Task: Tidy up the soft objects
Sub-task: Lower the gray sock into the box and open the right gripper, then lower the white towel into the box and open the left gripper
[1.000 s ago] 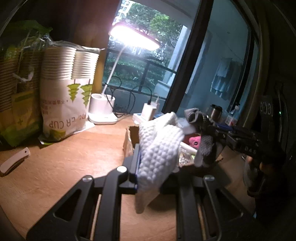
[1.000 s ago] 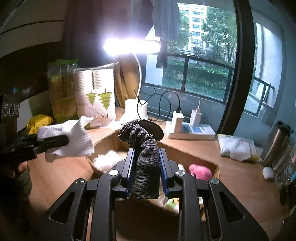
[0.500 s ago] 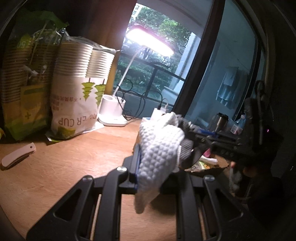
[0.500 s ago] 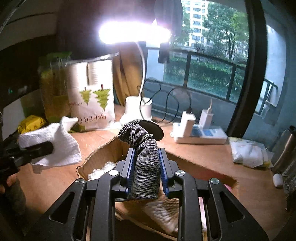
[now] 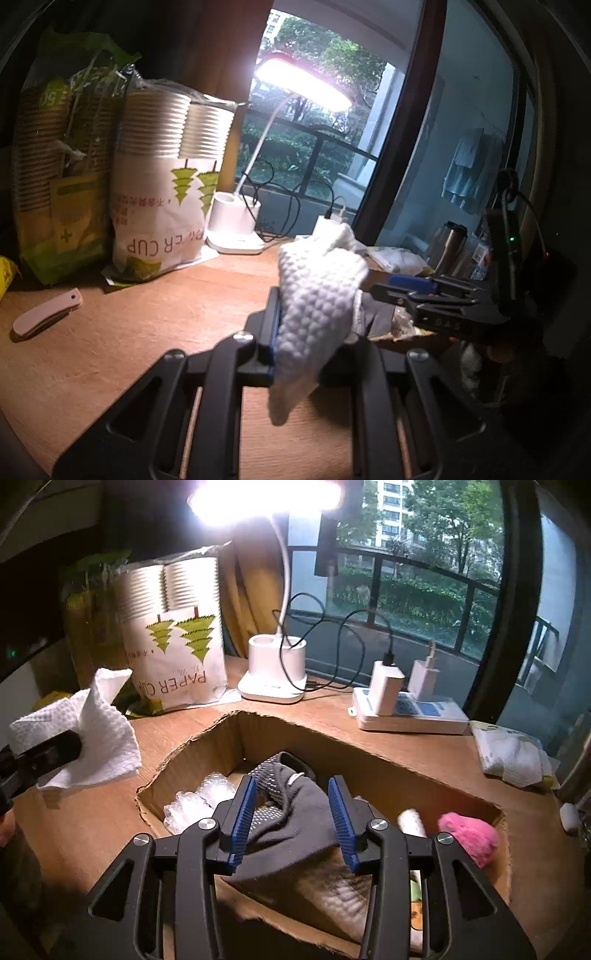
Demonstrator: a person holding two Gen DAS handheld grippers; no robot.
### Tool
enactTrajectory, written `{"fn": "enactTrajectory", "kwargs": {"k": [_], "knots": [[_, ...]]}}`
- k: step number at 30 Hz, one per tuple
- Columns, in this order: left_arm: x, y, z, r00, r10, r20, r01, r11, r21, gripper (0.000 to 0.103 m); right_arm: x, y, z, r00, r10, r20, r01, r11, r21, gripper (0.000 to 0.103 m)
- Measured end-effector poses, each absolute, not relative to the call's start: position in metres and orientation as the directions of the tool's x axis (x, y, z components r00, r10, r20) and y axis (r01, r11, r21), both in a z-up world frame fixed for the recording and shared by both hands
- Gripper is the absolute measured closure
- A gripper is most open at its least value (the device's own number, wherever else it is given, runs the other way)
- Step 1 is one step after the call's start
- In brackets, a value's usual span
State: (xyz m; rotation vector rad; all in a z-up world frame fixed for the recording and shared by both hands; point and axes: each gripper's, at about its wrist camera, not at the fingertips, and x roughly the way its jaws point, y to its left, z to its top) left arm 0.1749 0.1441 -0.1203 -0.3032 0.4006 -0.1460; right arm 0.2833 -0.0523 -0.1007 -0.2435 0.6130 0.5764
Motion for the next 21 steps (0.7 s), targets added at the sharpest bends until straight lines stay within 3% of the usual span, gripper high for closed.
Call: {"fn": "enactTrajectory", "kwargs": {"k": [21], "knots": [[0.195, 0.067, -0.097, 0.898, -0.178, -0.402, 0.116, 0.978, -0.173, 0.087, 0.262, -0.158, -0.098, 0.779, 0.416, -0.468, -0.459, 0.888, 0.025, 0.054]]}}
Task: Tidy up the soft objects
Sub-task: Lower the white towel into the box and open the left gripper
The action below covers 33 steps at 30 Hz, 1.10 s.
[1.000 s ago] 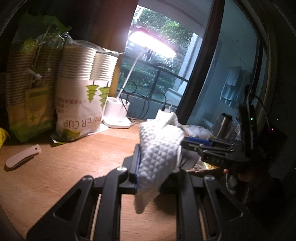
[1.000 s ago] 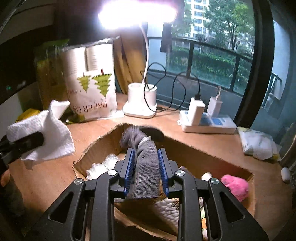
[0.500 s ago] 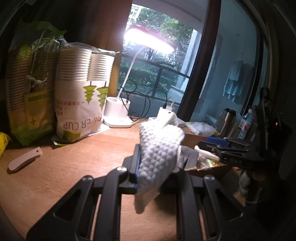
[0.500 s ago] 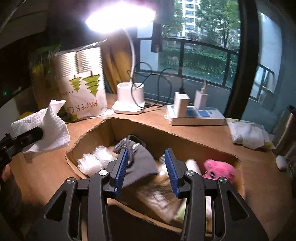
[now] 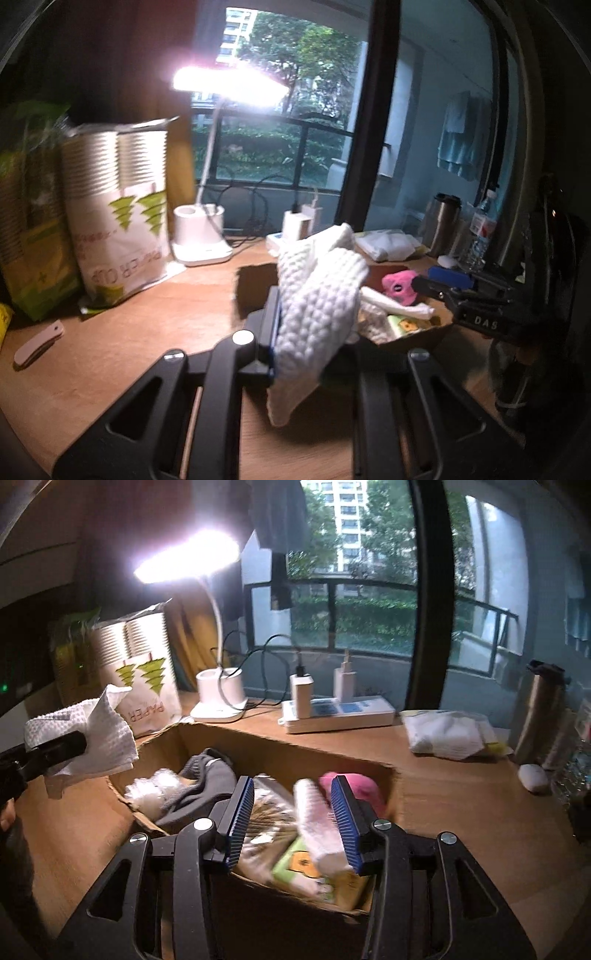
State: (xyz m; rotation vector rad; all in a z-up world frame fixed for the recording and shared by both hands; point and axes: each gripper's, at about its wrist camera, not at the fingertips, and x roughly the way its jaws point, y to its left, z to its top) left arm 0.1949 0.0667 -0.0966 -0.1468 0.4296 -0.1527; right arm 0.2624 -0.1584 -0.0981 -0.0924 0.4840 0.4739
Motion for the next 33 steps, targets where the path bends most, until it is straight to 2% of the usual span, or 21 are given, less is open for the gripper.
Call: {"fn": "enactTrajectory", "kwargs": {"k": [12, 19, 21, 25, 27, 28, 29, 33], "knots": [[0.234, 0.009, -0.098, 0.866, -0.262, -0.425, 0.213, 0.964, -0.161, 0.087, 0.260, -0.201, -0.101, 0.818, 0.395, -0.418, -0.378, 0.917, 0.127, 0.053], [0.262, -0.011, -0.113, 0.812, -0.319, -0.489, 0.259, 0.947, -0.188, 0.086, 0.258, -0.207, -0.101, 0.829, 0.379, -0.411, -0.351, 0.925, 0.147, 0.052], [0.267, -0.013, -0.118, 0.797, -0.329, -0.506, 0.263, 0.944, -0.200, 0.083, 0.258, -0.206, -0.102, 0.828, 0.378, -0.415, -0.351, 0.926, 0.142, 0.052], [0.275, -0.013, -0.128, 0.770, -0.315, -0.555, 0.244, 0.949, -0.199, 0.075, 0.258, -0.201, -0.105, 0.823, 0.368, -0.432, -0.348, 0.929, 0.127, 0.052], [0.275, -0.011, -0.127, 0.773, -0.302, -0.557, 0.229, 0.953, -0.198, 0.062, 0.258, -0.200, -0.106, 0.822, 0.369, -0.435, -0.351, 0.928, 0.124, 0.052], [0.273, -0.009, -0.126, 0.778, -0.304, -0.549, 0.226, 0.952, -0.206, 0.044, 0.258, -0.199, -0.106, 0.822, 0.368, -0.436, -0.352, 0.928, 0.120, 0.052], [0.272, -0.007, -0.126, 0.783, -0.307, -0.541, 0.224, 0.951, -0.215, 0.034, 0.258, -0.199, -0.106, 0.821, 0.367, -0.437, -0.352, 0.929, 0.118, 0.051], [0.267, -0.003, -0.124, 0.798, -0.293, -0.527, 0.209, 0.954, -0.215, 0.032, 0.258, -0.195, -0.108, 0.819, 0.360, -0.446, -0.351, 0.930, 0.107, 0.051]]}}
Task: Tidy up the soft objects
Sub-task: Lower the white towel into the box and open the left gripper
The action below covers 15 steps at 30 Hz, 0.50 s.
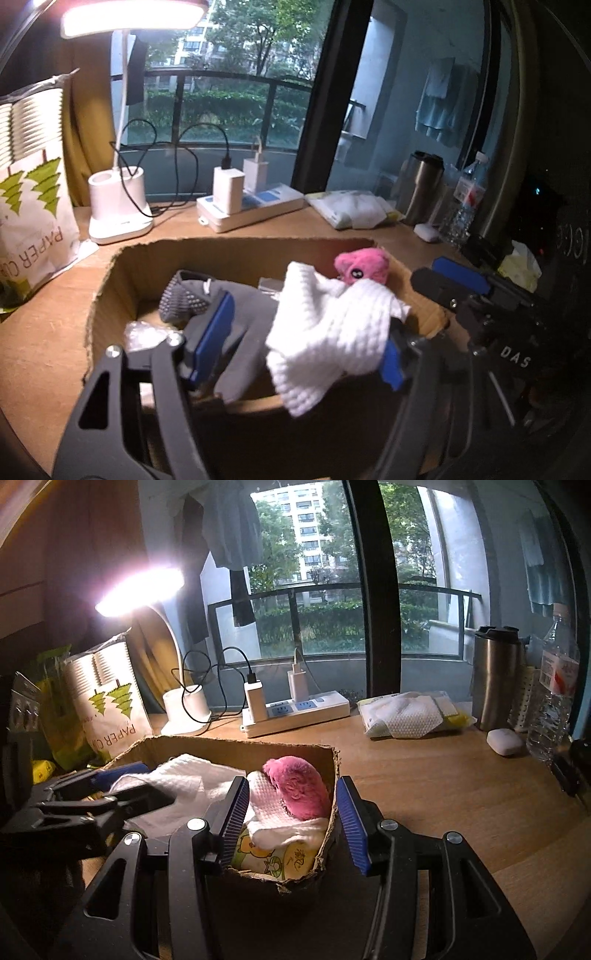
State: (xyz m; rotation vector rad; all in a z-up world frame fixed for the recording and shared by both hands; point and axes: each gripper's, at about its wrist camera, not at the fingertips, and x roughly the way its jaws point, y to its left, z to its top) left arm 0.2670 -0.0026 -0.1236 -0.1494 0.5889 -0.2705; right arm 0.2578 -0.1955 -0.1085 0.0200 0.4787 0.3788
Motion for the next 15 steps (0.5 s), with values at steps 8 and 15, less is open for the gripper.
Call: {"fn": "enactTrajectory", "kwargs": {"k": [8, 15], "knots": [[0.243, 0.005, -0.118, 0.839, -0.251, -0.483, 0.181, 0.965, -0.188, 0.032, 0.257, -0.190, -0.111, 0.817, 0.355, -0.454, -0.358, 0.930, 0.082, 0.051], [0.224, 0.016, -0.117, 0.855, -0.248, -0.456, 0.164, 0.962, -0.216, 0.029, 0.255, -0.186, -0.113, 0.817, 0.348, -0.459, -0.358, 0.931, 0.069, 0.051]]}}
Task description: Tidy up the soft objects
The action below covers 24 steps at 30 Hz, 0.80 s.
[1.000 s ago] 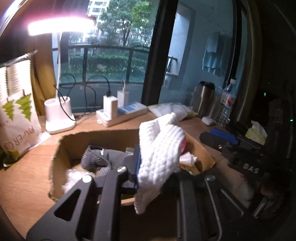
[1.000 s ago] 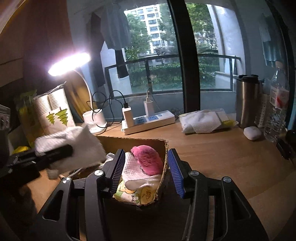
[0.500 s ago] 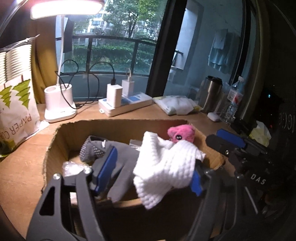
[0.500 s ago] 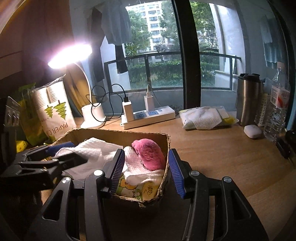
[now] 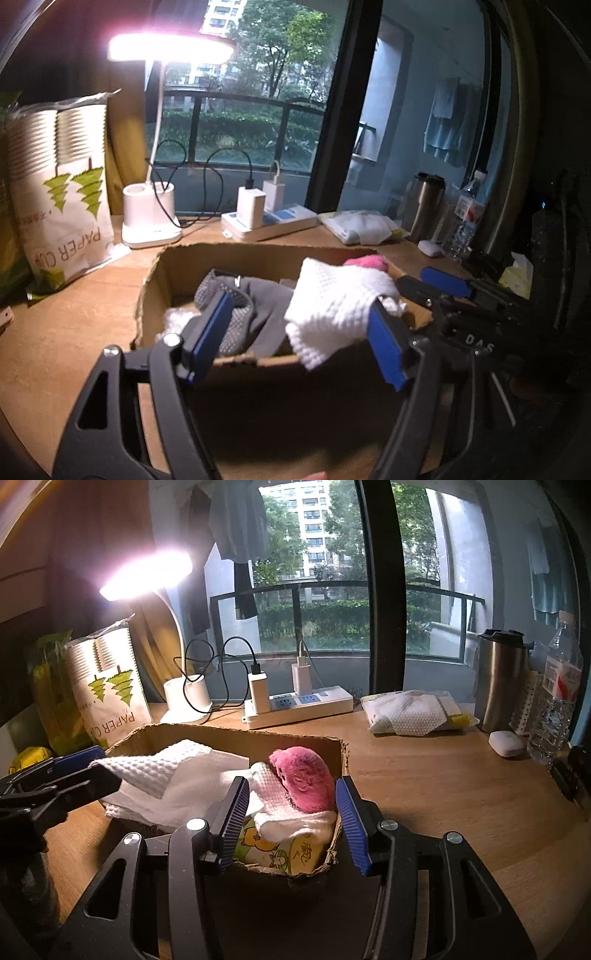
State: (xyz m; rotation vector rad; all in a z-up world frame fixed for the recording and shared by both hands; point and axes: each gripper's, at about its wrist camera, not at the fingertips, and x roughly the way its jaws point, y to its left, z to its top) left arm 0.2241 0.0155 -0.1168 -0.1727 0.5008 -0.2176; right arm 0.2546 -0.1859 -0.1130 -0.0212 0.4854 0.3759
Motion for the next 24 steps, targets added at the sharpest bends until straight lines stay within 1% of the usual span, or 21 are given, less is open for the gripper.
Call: {"fn": "enactTrajectory", "kwargs": {"k": [4, 9, 11, 13, 24], "knots": [[0.221, 0.019, -0.119, 0.849, -0.248, -0.466, 0.157, 0.962, -0.225, 0.026, 0.254, -0.181, -0.115, 0.811, 0.351, -0.469, -0.367, 0.928, 0.059, 0.051], [0.209, 0.023, -0.113, 0.864, -0.254, -0.435, 0.163, 0.958, -0.235, 0.024, 0.246, -0.178, -0.112, 0.805, 0.364, -0.468, -0.386, 0.921, 0.052, 0.051], [0.204, 0.023, -0.111, 0.866, -0.259, -0.427, 0.171, 0.957, -0.234, 0.019, 0.241, -0.177, -0.110, 0.806, 0.367, -0.465, -0.389, 0.920, 0.051, 0.051], [0.201, 0.022, -0.109, 0.868, -0.256, -0.425, 0.172, 0.959, -0.227, 0.018, 0.238, -0.176, -0.108, 0.803, 0.373, -0.465, -0.396, 0.917, 0.052, 0.051], [0.168, 0.025, -0.089, 0.893, -0.240, -0.380, 0.173, 0.964, -0.202, 0.017, 0.208, -0.173, -0.088, 0.805, 0.385, -0.450, -0.410, 0.911, 0.046, 0.051]]}}
